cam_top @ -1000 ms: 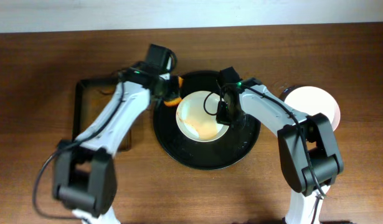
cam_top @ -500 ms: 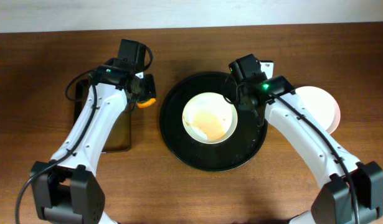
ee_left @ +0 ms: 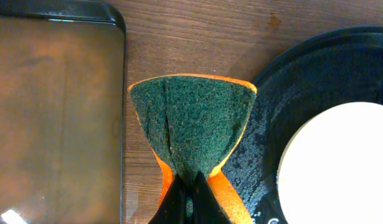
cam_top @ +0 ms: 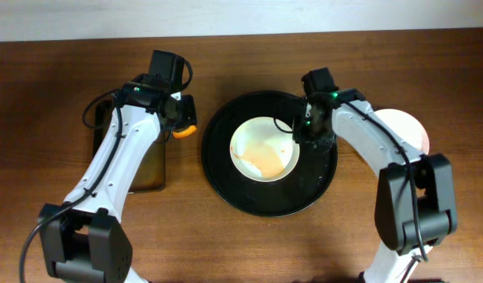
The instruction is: Clean dirty plates on tray and stack at the side
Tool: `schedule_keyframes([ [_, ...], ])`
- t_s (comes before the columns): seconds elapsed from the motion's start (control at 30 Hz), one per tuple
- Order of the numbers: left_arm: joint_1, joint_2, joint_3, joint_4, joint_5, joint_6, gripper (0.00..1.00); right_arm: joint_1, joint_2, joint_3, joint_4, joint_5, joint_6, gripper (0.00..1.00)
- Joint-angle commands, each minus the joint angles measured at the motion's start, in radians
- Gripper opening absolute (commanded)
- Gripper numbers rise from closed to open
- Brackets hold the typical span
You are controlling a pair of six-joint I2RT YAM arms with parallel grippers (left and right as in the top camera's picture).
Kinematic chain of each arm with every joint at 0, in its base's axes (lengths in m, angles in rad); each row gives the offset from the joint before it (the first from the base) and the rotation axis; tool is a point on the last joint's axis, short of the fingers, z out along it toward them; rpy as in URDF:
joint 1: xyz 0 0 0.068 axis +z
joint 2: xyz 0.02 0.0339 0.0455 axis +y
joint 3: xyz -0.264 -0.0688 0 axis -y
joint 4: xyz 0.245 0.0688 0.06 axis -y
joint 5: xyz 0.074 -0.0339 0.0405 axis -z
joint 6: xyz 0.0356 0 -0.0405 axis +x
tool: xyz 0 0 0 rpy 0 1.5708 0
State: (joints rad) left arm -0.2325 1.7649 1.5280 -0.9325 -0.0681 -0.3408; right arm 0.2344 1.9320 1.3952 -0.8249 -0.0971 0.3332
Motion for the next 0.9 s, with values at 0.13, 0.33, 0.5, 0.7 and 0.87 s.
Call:
schedule_keyframes([
  [0.13, 0.002, -0.023, 0.01, -0.001, 0.0, -0.003, 0.0, -0.005, 0.092, -0.004, 0.004, -0.107, -0.03, 0.34],
  [0.33, 0.002, -0.023, 0.01, -0.001, 0.0, -0.003, 0.0, -0.005, 0.142, -0.005, 0.003, -0.129, -0.03, 0.2],
  [0.5, 0.002, -0.023, 0.01, -0.001, 0.0, -0.003, 0.0, -0.006, 0.137, -0.003, -0.005, -0.135, -0.03, 0.04],
  [0.7, 0.002, -0.023, 0.01, -0.001, 0.0, -0.003, 0.0, -0.005, -0.009, -0.002, 0.007, 0.0, -0.031, 0.04],
  [0.87, 0.002, -0.023, 0.01, 0.0, -0.001, -0.003, 0.0, -0.005, -0.144, -0.002, 0.011, 0.109, -0.086, 0.04],
])
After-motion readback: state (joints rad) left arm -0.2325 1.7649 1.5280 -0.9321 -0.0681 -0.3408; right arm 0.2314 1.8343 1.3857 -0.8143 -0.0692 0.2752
